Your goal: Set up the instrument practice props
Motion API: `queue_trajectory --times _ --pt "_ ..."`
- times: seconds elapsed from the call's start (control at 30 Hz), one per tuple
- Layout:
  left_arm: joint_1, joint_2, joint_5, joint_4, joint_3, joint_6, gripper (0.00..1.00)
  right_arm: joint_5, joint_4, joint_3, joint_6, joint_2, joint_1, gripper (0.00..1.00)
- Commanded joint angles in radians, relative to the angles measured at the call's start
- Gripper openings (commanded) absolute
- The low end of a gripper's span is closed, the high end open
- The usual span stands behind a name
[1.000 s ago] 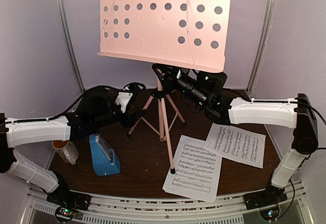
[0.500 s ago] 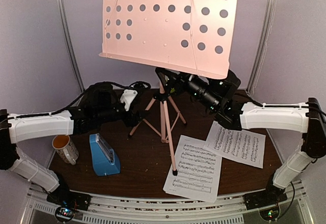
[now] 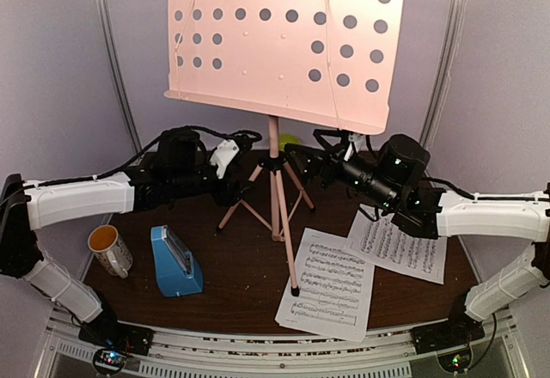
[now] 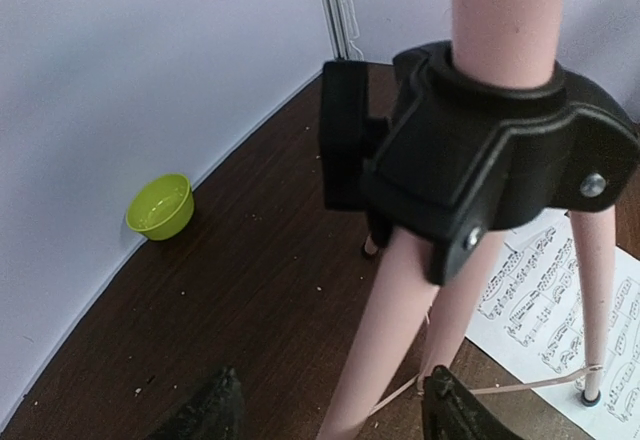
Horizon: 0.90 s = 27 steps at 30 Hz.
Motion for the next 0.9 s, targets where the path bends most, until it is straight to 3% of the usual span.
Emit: queue_trajectory --times 0.0,0.5,0.7,0.87 --pt "0.023 0.033 0.059 -0.033 0.070 0.006 0.62 -0.006 -0.205 -0.015 0.056 -0.034 0.011 0.96" --pt "0.029 0.107 0.103 -0.065 0.149 -0.005 0.49 0.067 -0.411 0.047 0.059 0.073 0.099 0.86" --pt "0.029 0.122 0.113 -0.066 0.172 -0.015 0.36 0.137 -0.483 0.106 0.059 0.132 0.106 0.79" --pt "0.029 0.125 0.104 -0.061 0.175 -0.028 0.24 0.204 -0.538 0.141 0.048 0.146 0.111 0.67"
